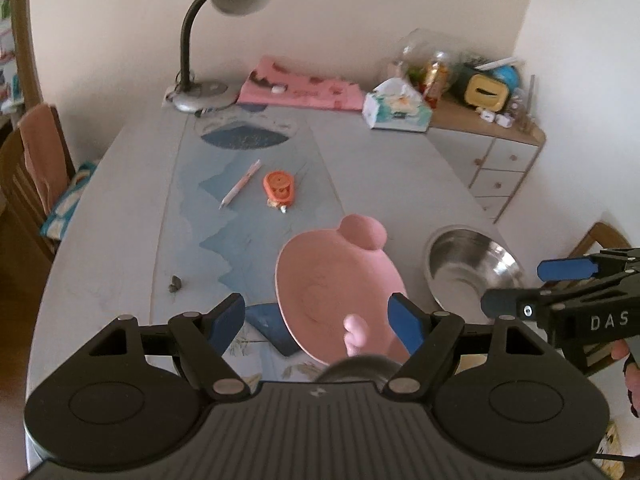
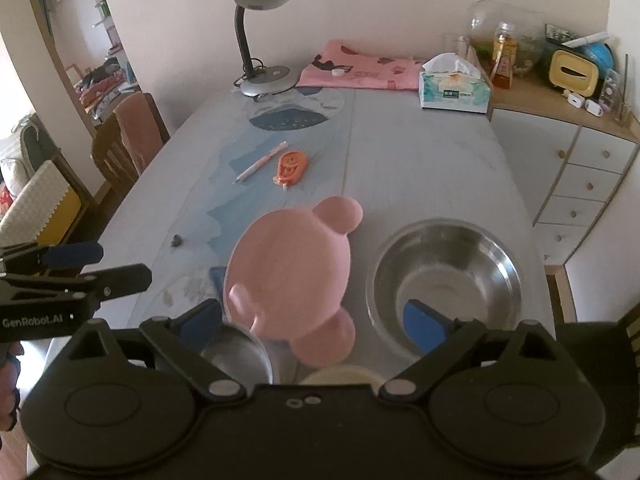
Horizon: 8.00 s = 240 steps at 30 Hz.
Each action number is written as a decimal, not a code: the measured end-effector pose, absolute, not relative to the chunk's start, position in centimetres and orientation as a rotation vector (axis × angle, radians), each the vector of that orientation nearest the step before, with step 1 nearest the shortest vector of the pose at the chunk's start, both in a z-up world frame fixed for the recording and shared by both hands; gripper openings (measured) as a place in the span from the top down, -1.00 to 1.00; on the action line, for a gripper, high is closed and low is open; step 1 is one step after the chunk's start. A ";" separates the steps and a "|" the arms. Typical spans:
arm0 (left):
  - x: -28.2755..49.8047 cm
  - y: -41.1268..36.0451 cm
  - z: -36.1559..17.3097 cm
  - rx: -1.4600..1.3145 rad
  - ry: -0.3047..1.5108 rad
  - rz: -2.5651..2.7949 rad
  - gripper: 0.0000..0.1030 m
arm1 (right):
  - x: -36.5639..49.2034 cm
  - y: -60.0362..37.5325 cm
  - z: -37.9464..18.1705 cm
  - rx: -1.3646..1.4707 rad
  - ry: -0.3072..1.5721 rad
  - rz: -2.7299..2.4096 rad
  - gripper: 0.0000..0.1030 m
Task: Organize plates and bowls
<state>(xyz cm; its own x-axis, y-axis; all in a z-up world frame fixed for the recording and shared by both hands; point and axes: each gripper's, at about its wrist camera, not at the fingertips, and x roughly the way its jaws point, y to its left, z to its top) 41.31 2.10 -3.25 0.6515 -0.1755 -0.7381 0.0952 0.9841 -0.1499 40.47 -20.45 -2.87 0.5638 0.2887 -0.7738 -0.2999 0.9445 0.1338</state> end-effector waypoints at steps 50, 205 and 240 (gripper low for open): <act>52.6 2.6 -17.7 -0.196 1.143 -0.094 0.76 | 55.5 -17.1 -16.0 -0.097 1.172 0.337 0.70; 13.9 -6.0 -7.9 -0.161 1.038 -0.407 0.12 | 14.2 -27.1 -5.5 0.069 1.043 0.312 -0.19; 23.2 -13.5 0.6 -0.119 0.693 -0.246 -0.56 | 20.1 -34.4 1.5 -0.074 0.723 0.383 -0.99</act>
<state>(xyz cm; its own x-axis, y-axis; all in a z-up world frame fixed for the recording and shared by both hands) 23.24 -13.51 0.58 0.7420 -0.2629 -0.6167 0.1842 0.9644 -0.1895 20.11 -34.37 1.53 0.6834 0.3163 -0.6580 -0.3671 0.9279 0.0648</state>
